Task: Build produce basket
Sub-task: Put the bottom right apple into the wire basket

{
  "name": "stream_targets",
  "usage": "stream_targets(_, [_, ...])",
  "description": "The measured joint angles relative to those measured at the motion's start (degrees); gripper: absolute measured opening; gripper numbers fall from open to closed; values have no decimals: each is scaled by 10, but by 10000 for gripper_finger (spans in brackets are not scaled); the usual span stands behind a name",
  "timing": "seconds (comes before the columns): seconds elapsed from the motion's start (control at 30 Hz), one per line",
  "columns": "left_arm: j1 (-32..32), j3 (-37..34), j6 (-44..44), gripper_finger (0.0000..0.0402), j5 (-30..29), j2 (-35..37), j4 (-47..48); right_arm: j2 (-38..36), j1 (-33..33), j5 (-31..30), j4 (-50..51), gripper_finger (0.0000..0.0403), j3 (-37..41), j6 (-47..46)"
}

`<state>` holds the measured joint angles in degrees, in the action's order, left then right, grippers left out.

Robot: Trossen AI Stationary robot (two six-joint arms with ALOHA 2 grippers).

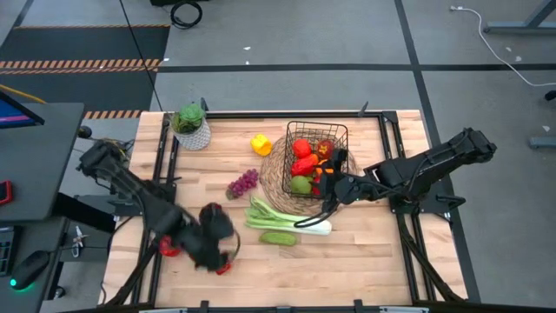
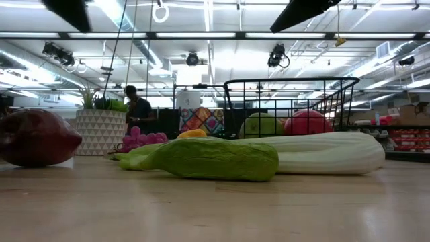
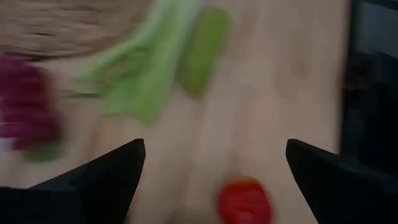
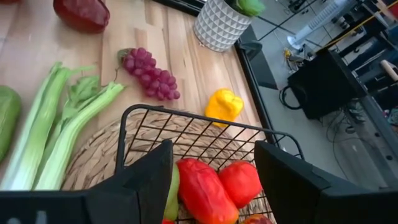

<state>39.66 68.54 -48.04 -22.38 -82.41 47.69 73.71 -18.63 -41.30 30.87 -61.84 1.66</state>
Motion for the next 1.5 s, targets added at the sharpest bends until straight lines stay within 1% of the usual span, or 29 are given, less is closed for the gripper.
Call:
stream_targets(0.07, [30, 0, 12, 396, 5, -30, -40, 0, 0, 0, -1, 231, 0, -1])
stream_targets(0.13, [54, 2, 53, 396, 5, -61, -96, 0, 0, 0, -5, 231, 0, -1])
stream_targets(0.2, [68, 19, 105, 396, 6, -93, -124, 0, 4, 0, -16, 231, 0, 6])
stream_targets(0.33, [82, 76, 187, 396, 4, -152, -50, 0, 12, 0, -54, 231, 0, 30])
stream_targets(0.4, [87, 94, 190, 396, 3, -169, 9, 0, 16, 0, -77, 231, 0, 40])
stream_targets(0.5, [89, 96, 194, 396, 20, -187, 35, 0, 20, 5, -97, 231, 0, 51])
stream_targets(0.57, [89, 96, 217, 396, 37, -192, 33, 0, 20, 7, -99, 231, 0, 55])
stream_targets(0.7, [94, 96, 280, 396, 52, -197, 27, 0, 22, 7, -99, 231, 0, 57])
stream_targets(0.87, [104, 94, 374, 396, 53, -201, 28, 0, 23, 9, -99, 231, 0, 56])
stream_targets(1.1, [108, 94, 456, 396, 53, -238, 37, 0, 23, 9, -99, 231, 0, 40])
stream_targets(1.27, [104, 94, 472, 396, 53, -264, 48, 0, 23, 10, -98, 231, 0, 32])
stream_targets(1.4, [103, 94, 438, 396, 54, -278, 47, 0, 23, 11, -99, 231, 0, 30])
stream_targets(1.5, [100, 94, 431, 396, 61, -281, 48, 0, 23, 24, -104, 231, 0, 30])
